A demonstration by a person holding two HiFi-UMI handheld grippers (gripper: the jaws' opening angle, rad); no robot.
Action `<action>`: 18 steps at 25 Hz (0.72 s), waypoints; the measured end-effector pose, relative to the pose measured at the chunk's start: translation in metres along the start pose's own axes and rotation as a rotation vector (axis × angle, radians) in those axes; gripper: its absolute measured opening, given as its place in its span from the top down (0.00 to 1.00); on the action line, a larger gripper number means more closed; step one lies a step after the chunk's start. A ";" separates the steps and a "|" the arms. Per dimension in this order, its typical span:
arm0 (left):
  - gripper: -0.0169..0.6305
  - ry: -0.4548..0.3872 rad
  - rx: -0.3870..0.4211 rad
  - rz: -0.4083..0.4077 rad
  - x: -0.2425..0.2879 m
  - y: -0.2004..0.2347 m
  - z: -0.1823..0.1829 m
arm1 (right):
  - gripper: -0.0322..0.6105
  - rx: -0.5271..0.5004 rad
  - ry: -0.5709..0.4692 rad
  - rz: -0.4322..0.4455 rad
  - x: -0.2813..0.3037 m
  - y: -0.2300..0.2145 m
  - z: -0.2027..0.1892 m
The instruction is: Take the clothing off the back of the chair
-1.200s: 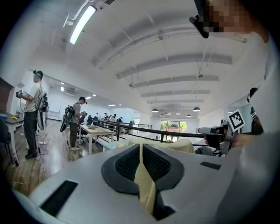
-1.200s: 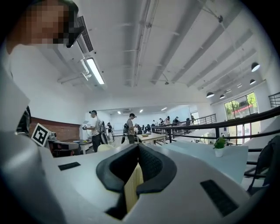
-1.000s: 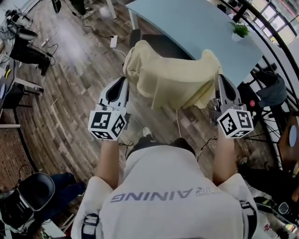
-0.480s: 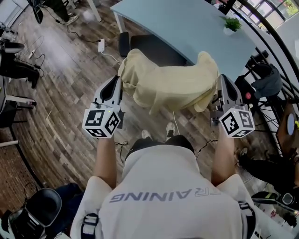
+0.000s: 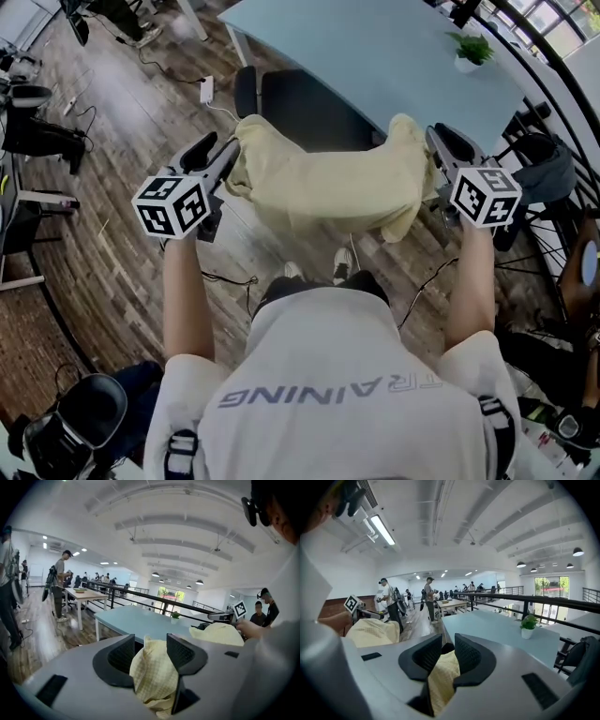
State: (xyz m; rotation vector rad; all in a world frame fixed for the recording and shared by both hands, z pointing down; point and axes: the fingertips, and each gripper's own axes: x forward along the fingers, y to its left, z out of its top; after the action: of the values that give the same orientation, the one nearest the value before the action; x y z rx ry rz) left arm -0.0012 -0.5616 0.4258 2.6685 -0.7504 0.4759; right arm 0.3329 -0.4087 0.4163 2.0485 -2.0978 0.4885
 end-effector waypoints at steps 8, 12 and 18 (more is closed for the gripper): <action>0.54 0.194 -0.070 -0.208 0.056 -0.002 0.008 | 0.45 0.079 0.396 0.398 0.067 -0.023 -0.036; 0.51 0.339 -0.099 -0.262 0.071 0.001 -0.004 | 0.41 0.063 0.529 0.483 0.083 -0.020 -0.052; 0.48 0.506 -0.213 -0.378 0.087 -0.001 -0.031 | 0.40 0.114 0.683 0.634 0.091 -0.005 -0.078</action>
State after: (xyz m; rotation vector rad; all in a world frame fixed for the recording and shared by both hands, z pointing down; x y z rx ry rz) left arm 0.0624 -0.5866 0.4881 2.2664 -0.1348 0.8615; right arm 0.3254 -0.4668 0.5212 0.9638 -2.2145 1.2076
